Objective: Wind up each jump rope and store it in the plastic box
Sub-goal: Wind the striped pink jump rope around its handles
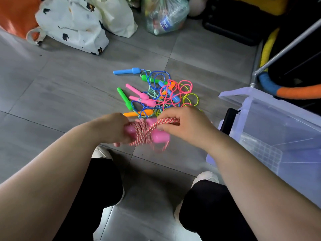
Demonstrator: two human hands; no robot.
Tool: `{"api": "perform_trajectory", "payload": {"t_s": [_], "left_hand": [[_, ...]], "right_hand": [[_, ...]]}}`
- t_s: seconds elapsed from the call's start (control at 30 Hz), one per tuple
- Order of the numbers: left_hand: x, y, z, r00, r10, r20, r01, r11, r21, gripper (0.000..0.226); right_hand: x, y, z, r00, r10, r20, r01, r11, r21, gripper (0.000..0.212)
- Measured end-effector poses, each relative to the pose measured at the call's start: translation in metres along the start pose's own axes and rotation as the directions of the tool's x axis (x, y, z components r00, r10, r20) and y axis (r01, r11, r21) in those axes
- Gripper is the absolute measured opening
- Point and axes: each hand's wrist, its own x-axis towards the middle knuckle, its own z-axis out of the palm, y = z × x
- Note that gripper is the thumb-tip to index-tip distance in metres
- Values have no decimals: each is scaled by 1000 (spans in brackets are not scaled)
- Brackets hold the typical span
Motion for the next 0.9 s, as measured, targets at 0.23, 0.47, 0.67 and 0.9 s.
{"api": "perform_trajectory", "payload": {"t_s": [0.23,0.47,0.67,0.9], "left_hand": [[-5,4,16,951,160,266,-209,963,168,28],[-15,10,5,952,125,279,-188,959,211,25],[-7,11,14,975,120,187,-185,907,378,31],[-19,24,8,867,483,123,-473,875,-106,38]], "right_hand": [[7,13,2,996,60,-69,-44,976,213,9],[10,14,-4,975,69,-211,-20,973,228,8],[5,5,-8,984,-24,-175,43,994,104,6],[8,21,-17,969,107,-224,-19,930,366,27]]}}
